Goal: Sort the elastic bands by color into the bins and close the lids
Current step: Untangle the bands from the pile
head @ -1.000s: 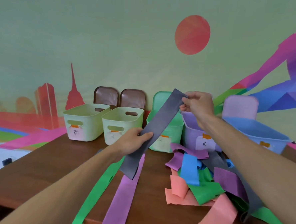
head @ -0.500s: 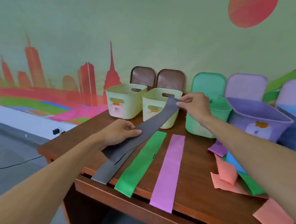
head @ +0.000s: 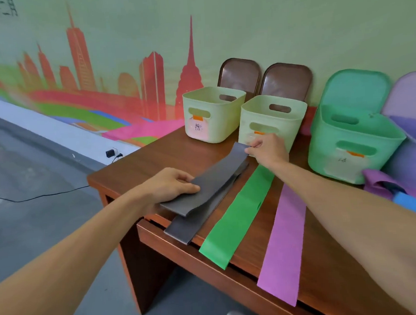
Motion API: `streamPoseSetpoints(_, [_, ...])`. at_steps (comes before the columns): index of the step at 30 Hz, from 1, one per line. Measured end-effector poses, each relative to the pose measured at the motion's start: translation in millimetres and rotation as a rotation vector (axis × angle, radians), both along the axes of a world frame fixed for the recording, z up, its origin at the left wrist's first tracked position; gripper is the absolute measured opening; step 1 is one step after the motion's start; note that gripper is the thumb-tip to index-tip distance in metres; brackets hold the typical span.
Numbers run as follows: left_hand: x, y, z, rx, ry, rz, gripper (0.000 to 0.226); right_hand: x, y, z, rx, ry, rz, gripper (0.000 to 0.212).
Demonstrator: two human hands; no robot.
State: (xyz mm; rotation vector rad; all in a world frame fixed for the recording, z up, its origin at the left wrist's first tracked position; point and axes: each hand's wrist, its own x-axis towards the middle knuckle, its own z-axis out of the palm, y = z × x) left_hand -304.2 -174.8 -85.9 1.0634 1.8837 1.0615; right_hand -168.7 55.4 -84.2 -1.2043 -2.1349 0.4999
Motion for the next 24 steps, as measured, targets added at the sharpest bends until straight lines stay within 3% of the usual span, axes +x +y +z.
streamPoseSetpoints(6, [3.3,7.5,-6.0,-0.067,-0.045,-0.056,0.018,-3.2,7.4,-20.1,-0.026,-0.102,-0.055,0.016])
streamPoseSetpoints(15, [6.1,10.8,-6.0,-0.114,0.036,-0.039,0.024,-6.4,9.6,-24.6,0.018,-0.16,-0.083,0.023])
streamPoseSetpoints(20, [8.3,13.5,-4.9,-0.146,0.227,-0.077,0.029,-9.1,10.2,-26.0,0.065,-0.183,-0.062,0.02])
streamPoseSetpoints(24, [7.7,14.4,-4.9,-0.197,0.487,-0.081,0.035,-8.1,11.7,-27.7,0.09,-0.184,-0.062,0.02])
